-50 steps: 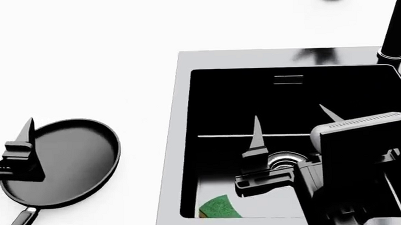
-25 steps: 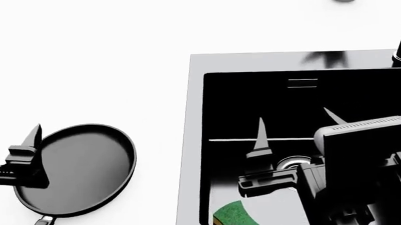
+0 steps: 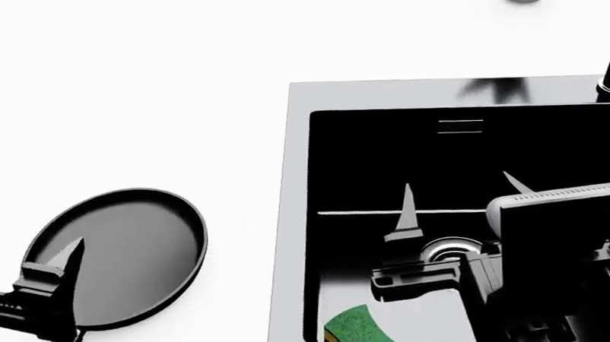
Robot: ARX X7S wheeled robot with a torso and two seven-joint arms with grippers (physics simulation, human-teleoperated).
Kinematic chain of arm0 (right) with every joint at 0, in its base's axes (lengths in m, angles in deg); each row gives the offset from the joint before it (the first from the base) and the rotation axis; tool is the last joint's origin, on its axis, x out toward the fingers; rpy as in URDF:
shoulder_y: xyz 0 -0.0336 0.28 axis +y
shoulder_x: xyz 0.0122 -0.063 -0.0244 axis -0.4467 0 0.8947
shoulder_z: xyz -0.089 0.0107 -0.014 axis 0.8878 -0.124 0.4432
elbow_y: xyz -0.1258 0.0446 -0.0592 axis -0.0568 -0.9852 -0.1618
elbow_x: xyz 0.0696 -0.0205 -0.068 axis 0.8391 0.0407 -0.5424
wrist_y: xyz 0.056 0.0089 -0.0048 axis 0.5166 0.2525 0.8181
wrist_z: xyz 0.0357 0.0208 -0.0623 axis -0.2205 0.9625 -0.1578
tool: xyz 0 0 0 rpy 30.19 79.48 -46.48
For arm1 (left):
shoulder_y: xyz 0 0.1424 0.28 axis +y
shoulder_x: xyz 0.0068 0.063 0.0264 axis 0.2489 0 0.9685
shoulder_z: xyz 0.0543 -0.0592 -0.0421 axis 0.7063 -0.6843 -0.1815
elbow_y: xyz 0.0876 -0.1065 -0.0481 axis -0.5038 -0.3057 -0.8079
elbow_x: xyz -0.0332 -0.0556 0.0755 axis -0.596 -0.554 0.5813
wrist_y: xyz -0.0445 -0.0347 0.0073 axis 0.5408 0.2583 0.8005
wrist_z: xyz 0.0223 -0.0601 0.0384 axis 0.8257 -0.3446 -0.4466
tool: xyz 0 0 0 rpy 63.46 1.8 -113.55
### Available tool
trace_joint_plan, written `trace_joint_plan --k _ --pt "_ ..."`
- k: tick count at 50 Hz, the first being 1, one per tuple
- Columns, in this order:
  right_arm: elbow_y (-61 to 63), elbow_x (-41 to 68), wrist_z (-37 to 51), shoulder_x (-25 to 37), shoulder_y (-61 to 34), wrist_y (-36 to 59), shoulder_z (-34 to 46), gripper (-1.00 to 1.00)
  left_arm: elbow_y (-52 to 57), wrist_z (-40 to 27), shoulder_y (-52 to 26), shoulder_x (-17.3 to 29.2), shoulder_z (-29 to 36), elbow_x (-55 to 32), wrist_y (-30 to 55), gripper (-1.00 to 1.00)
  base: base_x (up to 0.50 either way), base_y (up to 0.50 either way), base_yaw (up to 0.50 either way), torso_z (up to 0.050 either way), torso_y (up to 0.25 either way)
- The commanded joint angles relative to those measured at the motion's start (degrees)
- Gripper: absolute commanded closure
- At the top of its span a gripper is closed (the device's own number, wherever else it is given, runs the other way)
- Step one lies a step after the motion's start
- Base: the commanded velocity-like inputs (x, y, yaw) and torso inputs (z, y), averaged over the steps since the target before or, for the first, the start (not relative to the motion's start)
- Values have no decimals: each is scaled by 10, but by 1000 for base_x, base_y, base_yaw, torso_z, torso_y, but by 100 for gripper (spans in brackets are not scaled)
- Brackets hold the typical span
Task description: Pick the pan and sponge and place them into the sink. Then turn on the water.
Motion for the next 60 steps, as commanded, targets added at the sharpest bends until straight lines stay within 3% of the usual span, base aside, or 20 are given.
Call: trace_joint_plan --k 1,5,21,26,28,30,31,35,39,45,47,52,54,60 --pt "2 4 9 3 8 -1 -9 -100 18 -42 21 11 -12 -72 27 -100 0 0 0 0 0" --pt "1 2 10 5 13 -1 -8 -100 11 -69 41 -5 -7 -67 19 -100 0 0 0 0 0" --pt "0 0 12 6 18 -4 -8 -100 25 -116 94 5 -32 -134 5 -100 0 0 0 0 0" --pt "0 1 14 7 16 -1 -8 -100 25 -148 110 29 -53 -199 6 -100 0 0 0 0 0" --pt "-1 1 15 7 16 -1 -8 -100 20 -169 99 23 -35 -205 7 -100 0 0 0 0 0" --pt "-2 1 15 7 16 -1 -7 -100 18 -189 91 43 -29 -241 11 -100 0 0 0 0 0" --pt "-3 2 15 6 15 0 -7 -100 -7 -232 85 51 -20 -298 -9 -100 0 0 0 0 0" --pt "-8 -1 12 3 14 -3 -4 -100 -19 -285 43 74 31 -350 -16 -100 0 0 0 0 0" --pt "-9 1 12 5 12 -2 -5 -100 -40 -321 19 123 58 -427 -37 -100 0 0 0 0 0" --pt "-5 2 16 8 22 -4 -9 -100 -58 -341 2 132 97 -418 -31 -100 0 0 0 0 0" --pt "4 9 22 13 23 -1 -18 -100 -76 -375 4 131 108 -443 -66 -100 0 0 0 0 0" --pt "5 9 22 16 30 -4 -20 -100 -91 -344 4 138 105 -418 -44 -100 0 0 0 0 0" --pt "6 11 23 17 31 -2 -21 -100 -126 -349 -8 134 131 -457 -60 -100 0 0 0 0 0" --pt "13 15 28 22 42 -4 -29 -100 -169 -342 -48 128 178 -439 -35 -100 0 0 0 0 0"
